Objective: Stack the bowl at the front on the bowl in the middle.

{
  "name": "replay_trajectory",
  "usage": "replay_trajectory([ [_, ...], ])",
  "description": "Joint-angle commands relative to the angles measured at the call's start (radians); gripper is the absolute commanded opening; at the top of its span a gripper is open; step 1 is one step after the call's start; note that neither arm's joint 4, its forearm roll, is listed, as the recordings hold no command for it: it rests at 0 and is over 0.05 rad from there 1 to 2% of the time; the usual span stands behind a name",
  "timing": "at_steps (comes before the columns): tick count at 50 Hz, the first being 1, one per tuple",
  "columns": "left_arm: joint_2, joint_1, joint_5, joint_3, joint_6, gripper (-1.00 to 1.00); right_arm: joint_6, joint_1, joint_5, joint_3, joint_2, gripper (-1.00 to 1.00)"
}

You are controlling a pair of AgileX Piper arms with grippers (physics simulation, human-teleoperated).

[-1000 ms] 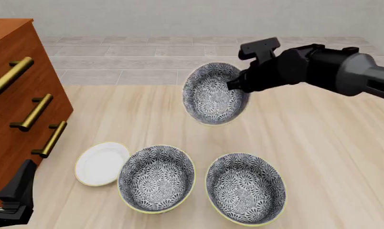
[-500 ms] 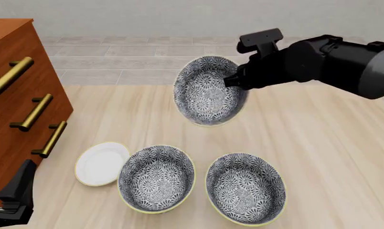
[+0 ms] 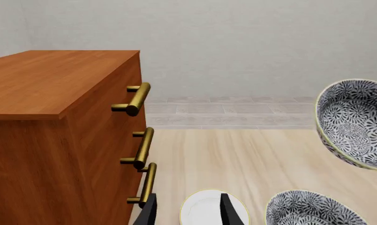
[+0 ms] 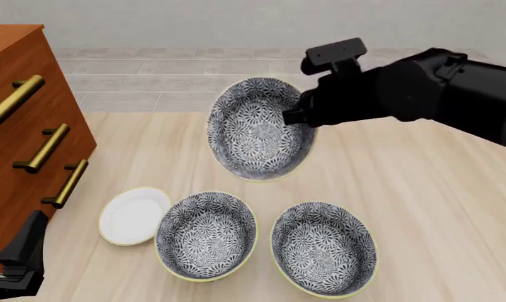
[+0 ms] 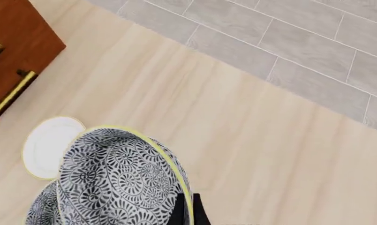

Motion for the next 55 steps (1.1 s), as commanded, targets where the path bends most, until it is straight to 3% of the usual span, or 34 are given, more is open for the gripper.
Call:
replay_trajectory([
  [1,-0.003,-0.001,0.004,-0.001,0.000,1.00,0.020,0.050,0.002,0.023,-0.040,-1.00],
  [16,-0.003,-0.001,0.004,-0.001,0.000,1.00,0.024,0.088,0.021,0.024,-0.055,-1.00],
  [55,-0.003,-0.001,0.004,-0.001,0.000,1.00,0.062,0.183,-0.038,0.055,-0.015,-1.00],
])
